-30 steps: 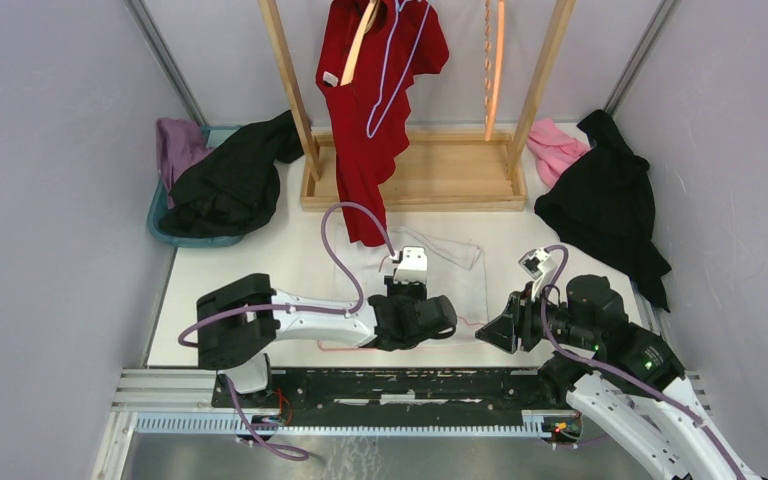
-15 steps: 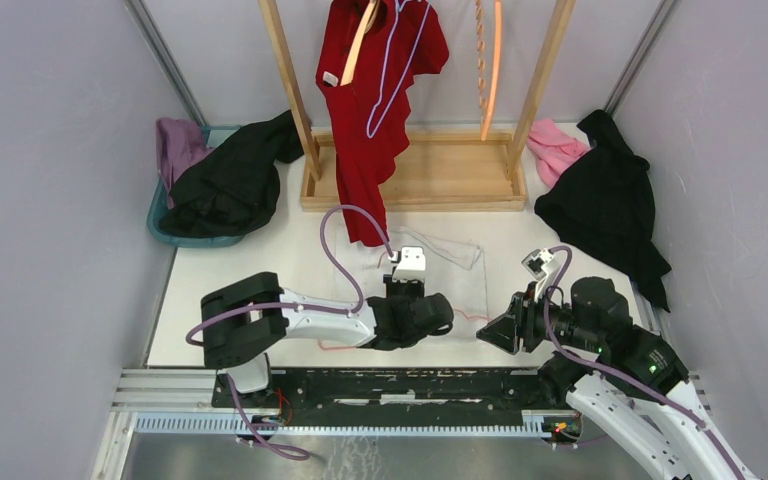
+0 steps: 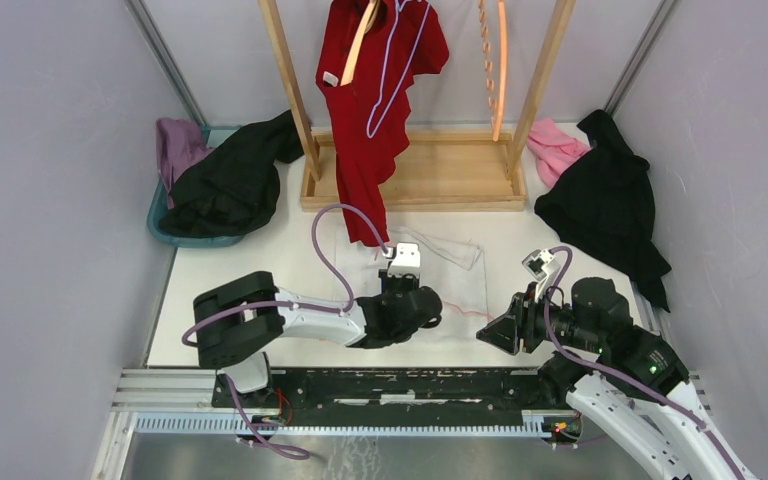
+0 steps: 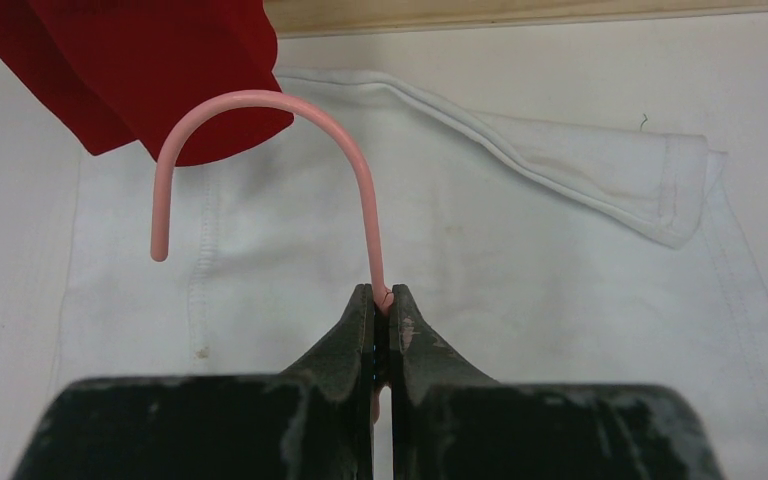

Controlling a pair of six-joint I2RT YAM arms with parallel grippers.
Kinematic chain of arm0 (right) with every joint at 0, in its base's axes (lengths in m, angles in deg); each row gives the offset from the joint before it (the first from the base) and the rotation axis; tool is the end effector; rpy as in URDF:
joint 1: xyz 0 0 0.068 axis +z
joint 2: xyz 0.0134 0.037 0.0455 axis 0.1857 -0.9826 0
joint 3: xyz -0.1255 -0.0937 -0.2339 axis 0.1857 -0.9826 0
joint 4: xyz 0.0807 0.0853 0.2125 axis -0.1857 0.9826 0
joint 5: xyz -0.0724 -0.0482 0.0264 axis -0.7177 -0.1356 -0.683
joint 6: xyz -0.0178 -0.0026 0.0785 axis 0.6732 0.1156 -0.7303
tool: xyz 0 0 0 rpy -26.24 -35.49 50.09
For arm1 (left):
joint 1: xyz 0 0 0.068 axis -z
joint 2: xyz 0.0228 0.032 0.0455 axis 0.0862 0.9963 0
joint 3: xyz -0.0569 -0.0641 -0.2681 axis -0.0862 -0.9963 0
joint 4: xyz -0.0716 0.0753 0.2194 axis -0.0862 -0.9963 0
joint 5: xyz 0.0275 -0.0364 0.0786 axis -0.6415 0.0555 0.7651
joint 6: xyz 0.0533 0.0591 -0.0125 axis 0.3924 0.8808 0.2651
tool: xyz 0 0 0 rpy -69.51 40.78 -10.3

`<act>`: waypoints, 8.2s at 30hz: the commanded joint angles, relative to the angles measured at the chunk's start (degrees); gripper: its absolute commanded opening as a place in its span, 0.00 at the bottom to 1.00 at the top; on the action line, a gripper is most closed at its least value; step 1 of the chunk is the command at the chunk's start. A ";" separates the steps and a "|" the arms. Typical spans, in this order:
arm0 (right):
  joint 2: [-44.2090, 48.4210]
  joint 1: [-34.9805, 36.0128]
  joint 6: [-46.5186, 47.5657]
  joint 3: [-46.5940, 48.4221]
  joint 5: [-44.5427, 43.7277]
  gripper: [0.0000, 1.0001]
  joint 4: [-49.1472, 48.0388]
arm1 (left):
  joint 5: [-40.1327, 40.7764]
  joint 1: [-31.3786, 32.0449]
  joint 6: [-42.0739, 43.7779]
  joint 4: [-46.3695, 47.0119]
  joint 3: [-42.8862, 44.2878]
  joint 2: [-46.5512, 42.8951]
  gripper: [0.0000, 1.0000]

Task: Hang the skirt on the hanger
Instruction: Hang the skirt on the hanger.

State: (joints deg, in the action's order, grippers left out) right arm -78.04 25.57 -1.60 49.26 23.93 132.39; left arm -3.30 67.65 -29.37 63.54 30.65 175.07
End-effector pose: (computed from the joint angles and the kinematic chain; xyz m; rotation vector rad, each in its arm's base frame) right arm 0.0384 0.0641 0.2785 -0.3576 2.2022 1.1486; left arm 0.1544 -0.2862 0.1824 0.0387 1.8788 -0.0724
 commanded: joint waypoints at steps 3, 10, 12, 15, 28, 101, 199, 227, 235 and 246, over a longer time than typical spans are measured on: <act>0.28 0.20 -0.16 1.31 0.86 0.49 -3.10 | -0.43 -1.77 9.60 13.47 -3.12 -0.98 0.03; -0.31 0.18 -0.66 0.49 2.05 0.48 -4.19 | -2.91 -4.40 13.23 19.65 -3.91 1.08 0.03; -0.72 0.20 -0.72 -0.02 2.35 0.48 -4.48 | -3.50 -4.84 14.50 21.81 -4.02 1.83 0.03; -1.55 0.22 -0.78 -0.60 2.49 0.48 -4.71 | -4.38 -5.36 16.71 24.98 -3.99 2.83 0.03; -7.61 0.23 -1.46 -4.28 -0.91 0.49 -8.66 | -9.20 -9.49 24.61 35.27 -4.49 5.28 0.03; -21.14 23.41 -13.43 -7.15 -45.31 0.49 -18.10 | -18.48 -16.30 24.13 34.86 -0.25 -2.41 0.03; -35.81 23.38 8.89 26.73 -25.91 0.01 -23.20 | -49.72 -11.80 33.98 9.44 8.78 -37.82 0.03; -27.24 23.38 8.78 19.60 -32.00 0.01 -24.88 | -46.76 -11.83 30.09 -5.42 19.97 -31.68 0.57; -25.71 23.36 8.71 19.09 -32.81 0.01 -24.30 | -46.96 -11.85 27.90 -13.35 24.58 -31.28 0.64; -23.43 23.39 9.47 22.46 -35.16 0.01 -19.85 | -47.20 -11.78 24.77 -23.03 28.02 -35.53 0.67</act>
State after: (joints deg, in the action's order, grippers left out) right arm -103.14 48.72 7.78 68.03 -9.32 113.62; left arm -51.21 55.94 -1.13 44.50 55.59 143.24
